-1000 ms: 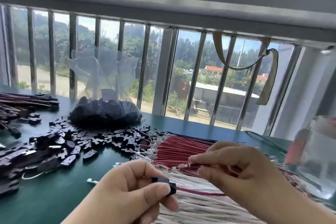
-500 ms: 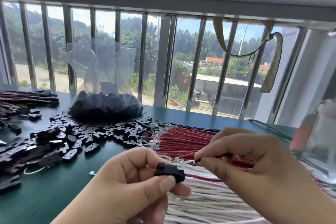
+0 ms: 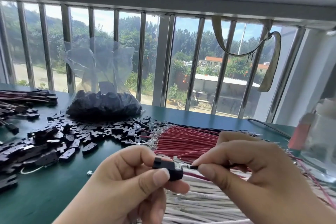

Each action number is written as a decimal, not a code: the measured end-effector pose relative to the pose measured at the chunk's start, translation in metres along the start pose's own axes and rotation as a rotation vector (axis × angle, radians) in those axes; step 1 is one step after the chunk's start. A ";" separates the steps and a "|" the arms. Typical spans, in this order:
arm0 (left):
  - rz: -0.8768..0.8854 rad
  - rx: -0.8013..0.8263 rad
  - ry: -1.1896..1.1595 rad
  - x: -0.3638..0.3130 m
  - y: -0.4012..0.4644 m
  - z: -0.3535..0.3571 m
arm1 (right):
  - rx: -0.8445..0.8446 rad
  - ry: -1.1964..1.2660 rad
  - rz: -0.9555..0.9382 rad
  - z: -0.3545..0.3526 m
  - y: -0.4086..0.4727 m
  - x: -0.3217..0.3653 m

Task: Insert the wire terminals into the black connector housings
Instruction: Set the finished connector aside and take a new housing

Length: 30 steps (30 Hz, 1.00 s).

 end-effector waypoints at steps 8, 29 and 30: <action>0.012 0.019 -0.040 -0.002 -0.002 0.002 | -0.055 0.043 -0.050 0.001 -0.002 0.003; 0.199 -0.148 0.530 -0.005 0.000 -0.004 | 0.284 -0.092 0.008 0.016 0.003 -0.014; 0.202 -0.162 0.540 -0.005 -0.001 -0.003 | 0.288 -0.122 -0.012 0.018 0.003 -0.014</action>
Point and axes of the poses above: each hand's wrist, its own y-axis towards the middle knuckle, its own z-axis out of the palm, x = y × z, the point moved 6 cm from there along y, towards the middle knuckle, and after that the axes turned 15 degrees about -y, right-handed, at the moved point
